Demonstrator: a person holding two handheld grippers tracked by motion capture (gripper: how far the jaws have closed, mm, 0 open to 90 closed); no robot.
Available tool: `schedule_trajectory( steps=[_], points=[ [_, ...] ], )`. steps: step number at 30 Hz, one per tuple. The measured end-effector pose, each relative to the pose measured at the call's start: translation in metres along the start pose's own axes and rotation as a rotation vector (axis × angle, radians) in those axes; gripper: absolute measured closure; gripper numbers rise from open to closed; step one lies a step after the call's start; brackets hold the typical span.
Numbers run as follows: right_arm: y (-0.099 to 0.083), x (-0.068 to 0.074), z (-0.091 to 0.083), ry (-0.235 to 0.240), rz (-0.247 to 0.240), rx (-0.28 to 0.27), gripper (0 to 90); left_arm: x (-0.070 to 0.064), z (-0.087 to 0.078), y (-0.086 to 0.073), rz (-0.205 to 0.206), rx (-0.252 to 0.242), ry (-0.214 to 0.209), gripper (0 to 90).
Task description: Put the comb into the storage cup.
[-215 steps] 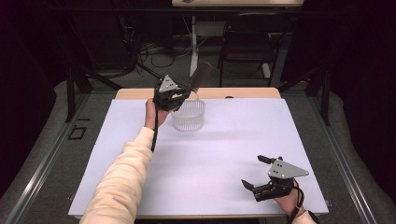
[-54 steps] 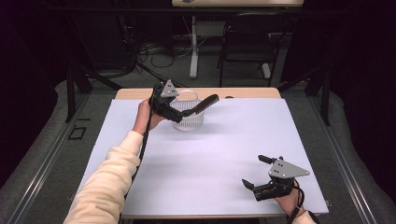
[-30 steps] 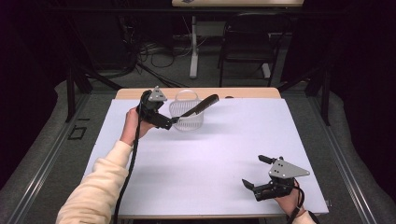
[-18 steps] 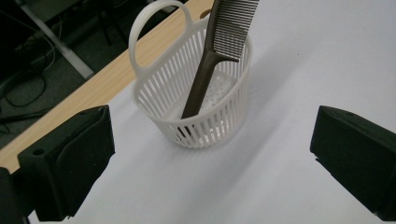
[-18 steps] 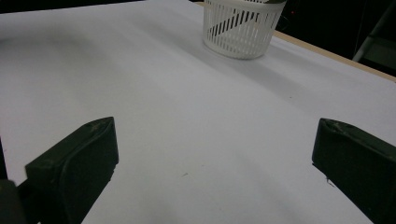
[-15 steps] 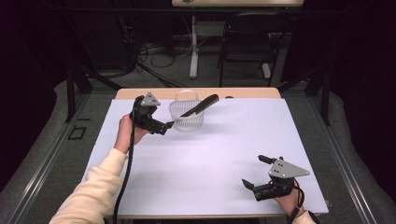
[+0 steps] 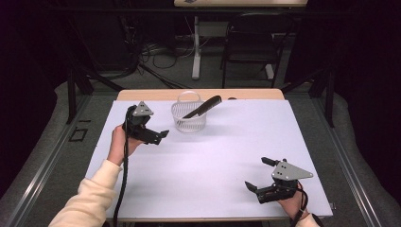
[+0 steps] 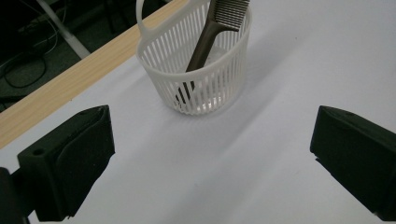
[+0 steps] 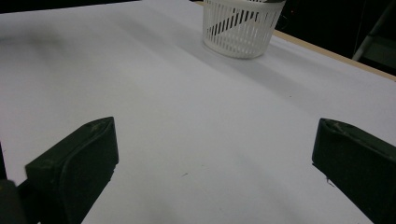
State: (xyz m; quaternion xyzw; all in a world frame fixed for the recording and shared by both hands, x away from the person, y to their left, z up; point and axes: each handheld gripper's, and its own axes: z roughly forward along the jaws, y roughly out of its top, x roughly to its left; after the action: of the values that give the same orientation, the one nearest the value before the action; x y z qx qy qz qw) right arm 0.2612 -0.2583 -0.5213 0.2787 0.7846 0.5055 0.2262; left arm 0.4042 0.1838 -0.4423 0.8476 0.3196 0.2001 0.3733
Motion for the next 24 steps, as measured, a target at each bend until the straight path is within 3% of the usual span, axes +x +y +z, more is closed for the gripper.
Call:
schedule_trajectory(
  steps=[8,24],
  points=[
    [0.0,0.0,0.0,-0.001,0.001,-0.001,0.0,-0.002,-0.008,-0.016,-0.014,0.021,0.03,0.0],
    [0.0,0.0,0.0,0.001,0.005,0.0,0.0,-0.013,-0.021,-0.039,-0.057,0.001,0.061,0.0]
  ],
)
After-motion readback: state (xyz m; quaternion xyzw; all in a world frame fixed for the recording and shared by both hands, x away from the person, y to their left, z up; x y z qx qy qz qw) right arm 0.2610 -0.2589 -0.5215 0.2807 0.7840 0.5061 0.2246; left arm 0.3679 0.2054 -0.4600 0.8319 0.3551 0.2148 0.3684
